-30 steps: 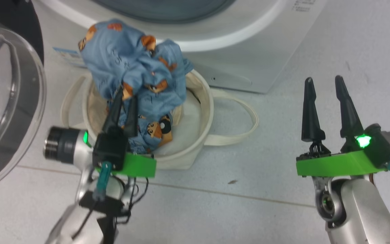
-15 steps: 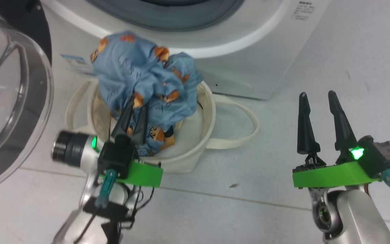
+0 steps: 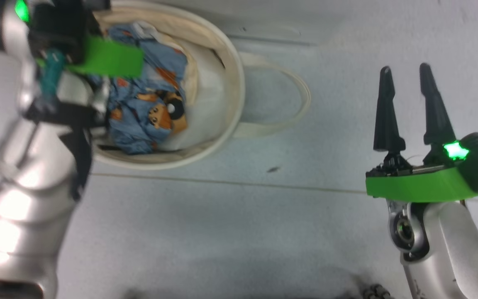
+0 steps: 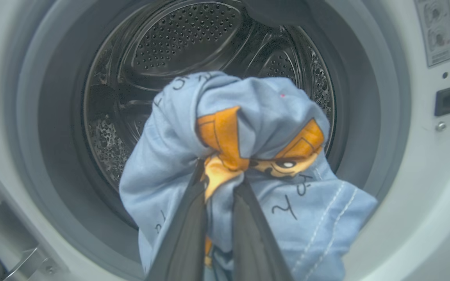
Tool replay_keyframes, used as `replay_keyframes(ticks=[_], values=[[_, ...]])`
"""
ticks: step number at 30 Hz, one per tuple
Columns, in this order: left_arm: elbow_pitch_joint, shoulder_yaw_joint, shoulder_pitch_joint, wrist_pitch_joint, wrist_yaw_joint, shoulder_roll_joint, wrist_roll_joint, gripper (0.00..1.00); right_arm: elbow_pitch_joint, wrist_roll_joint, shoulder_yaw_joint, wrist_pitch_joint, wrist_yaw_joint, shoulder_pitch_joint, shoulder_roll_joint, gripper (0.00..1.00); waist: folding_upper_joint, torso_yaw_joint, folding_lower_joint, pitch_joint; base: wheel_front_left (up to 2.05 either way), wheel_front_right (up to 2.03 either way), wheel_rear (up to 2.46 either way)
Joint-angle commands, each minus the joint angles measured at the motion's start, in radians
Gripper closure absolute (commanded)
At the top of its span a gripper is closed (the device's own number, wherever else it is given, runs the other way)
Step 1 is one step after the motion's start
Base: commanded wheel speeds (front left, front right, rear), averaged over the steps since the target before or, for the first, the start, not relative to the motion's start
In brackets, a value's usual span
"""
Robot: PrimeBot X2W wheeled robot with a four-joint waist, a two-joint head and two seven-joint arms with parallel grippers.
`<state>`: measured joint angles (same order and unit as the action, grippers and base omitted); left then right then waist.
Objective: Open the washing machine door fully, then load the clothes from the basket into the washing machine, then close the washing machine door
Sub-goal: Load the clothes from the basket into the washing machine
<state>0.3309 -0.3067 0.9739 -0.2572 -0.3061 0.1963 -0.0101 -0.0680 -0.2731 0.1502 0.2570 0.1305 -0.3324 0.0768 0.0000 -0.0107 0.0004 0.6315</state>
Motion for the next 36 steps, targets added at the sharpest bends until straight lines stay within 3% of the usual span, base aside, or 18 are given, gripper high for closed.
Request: replay_keyframes(ticks=[1,11,18,19,28,36], values=[[-0.020,0.034,0.059,-0.005,0.008,0.049,0.016,1.00,-0.039,-0.002,0.018,0.005,0.000,-0.001,0.004,0.00,0.0000,-0.062,-0.0004,0.099,0.00,0.00,0.00],[0.153,0.066,0.408,-0.005,0.033,0.139,0.034,1.00,-0.065,-0.021,0.028,0.005,0.000,-0.053,-0.016,0.00,0.0000,-0.162,-0.0004,0.256,0.00,0.00,0.00],[0.336,0.109,0.561,-0.005,0.000,0.175,0.017,1.00,-0.057,-0.031,0.042,0.005,0.000,-0.058,-0.024,0.00,0.0000,-0.202,-0.0004,0.293,0.00,0.00,0.00],[0.355,0.105,0.584,-0.005,-0.016,0.174,0.024,0.00,-0.058,-0.032,0.040,0.005,0.000,-0.058,-0.025,0.00,0.0000,-0.203,-0.0004,0.296,0.00,0.00,0.00],[0.255,0.101,0.517,-0.005,-0.022,0.116,-0.019,0.00,-0.060,-0.025,0.027,0.005,0.000,-0.072,-0.026,0.00,0.0000,-0.156,-0.0004,0.279,0.00,0.00,0.00],[0.095,0.087,0.245,-0.005,-0.014,0.049,-0.037,0.00,-0.035,-0.017,0.054,0.005,0.000,-0.087,-0.026,0.00,0.0000,-0.072,-0.0004,0.164,0.00,0.00,0.00]])
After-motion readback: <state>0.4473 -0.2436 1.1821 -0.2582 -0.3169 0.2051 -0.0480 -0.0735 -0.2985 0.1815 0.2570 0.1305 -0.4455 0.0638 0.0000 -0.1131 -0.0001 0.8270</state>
